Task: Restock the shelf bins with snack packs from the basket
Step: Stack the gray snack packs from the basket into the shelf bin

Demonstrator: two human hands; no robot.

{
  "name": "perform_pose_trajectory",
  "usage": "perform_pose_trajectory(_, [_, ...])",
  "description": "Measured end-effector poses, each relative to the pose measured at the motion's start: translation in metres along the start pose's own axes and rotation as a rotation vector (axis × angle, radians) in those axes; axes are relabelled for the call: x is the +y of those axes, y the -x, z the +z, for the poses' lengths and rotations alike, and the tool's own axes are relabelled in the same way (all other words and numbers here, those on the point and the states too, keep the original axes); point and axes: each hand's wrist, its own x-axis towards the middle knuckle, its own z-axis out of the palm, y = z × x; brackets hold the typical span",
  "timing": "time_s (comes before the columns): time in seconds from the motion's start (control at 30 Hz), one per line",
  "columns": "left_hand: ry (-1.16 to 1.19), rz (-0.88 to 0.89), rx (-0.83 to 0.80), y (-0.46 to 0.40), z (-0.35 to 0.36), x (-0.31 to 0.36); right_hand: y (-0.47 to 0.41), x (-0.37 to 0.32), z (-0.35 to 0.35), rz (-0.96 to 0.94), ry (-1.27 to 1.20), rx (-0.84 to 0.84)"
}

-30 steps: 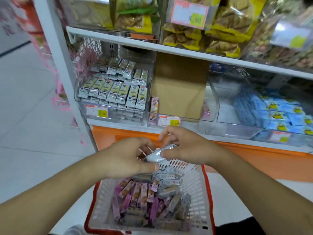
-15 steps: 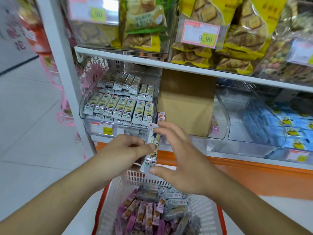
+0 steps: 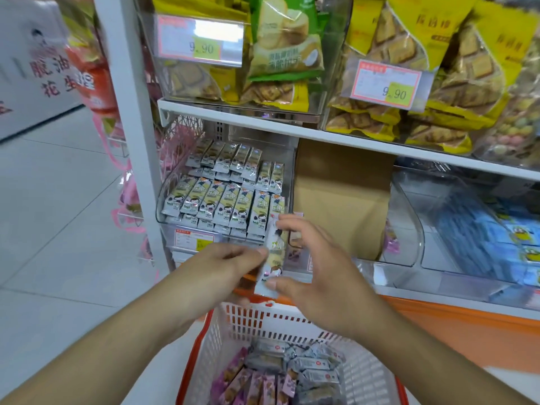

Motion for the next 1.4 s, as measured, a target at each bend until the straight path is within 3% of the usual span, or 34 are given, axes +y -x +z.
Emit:
perform_pose_trajectory(0.17, [-0.587,0.085,0.484,-0.011,-0.043,-0.008,-0.074,-0.003,-0.018,0.067,0.087,0.101])
perform_pose_trajectory(0.27, [-0.626,-0.014,0.608,-0.017,-0.065,-0.012,-0.129,0.003,-0.029,0.144,0.173,0.052])
perform_pose_trajectory(0.47, [-0.523,-0.112,0.535,-0.026,-0.079,-0.013,-0.202,0.027,-0.026,0.241,0.287,-0.079])
perform_pose_trajectory(0.9, [-0.473,-0.07,0.528,-0.037,-0.084,-0.015,-0.25,0.045,-0.022,0.242,0.259,-0.111])
perform_pose_trajectory(1.1, [-0.535,-0.103,0.542,-0.034,-0.083,-0.013,-0.24,0.05,-0.025,0.197,0.248,-0.129])
perform_pose_trajectory(1.23, [-0.732,-0.094,0.571,-0.018,-0.074,-0.008,-0.205,0.038,-0.034,0.162,0.257,-0.099])
perform_pose_trajectory(1.4, [-0.832,-0.021,0.432,0.003,-0.05,-0.008,-0.125,0.02,-0.042,-0.027,0.266,-0.035])
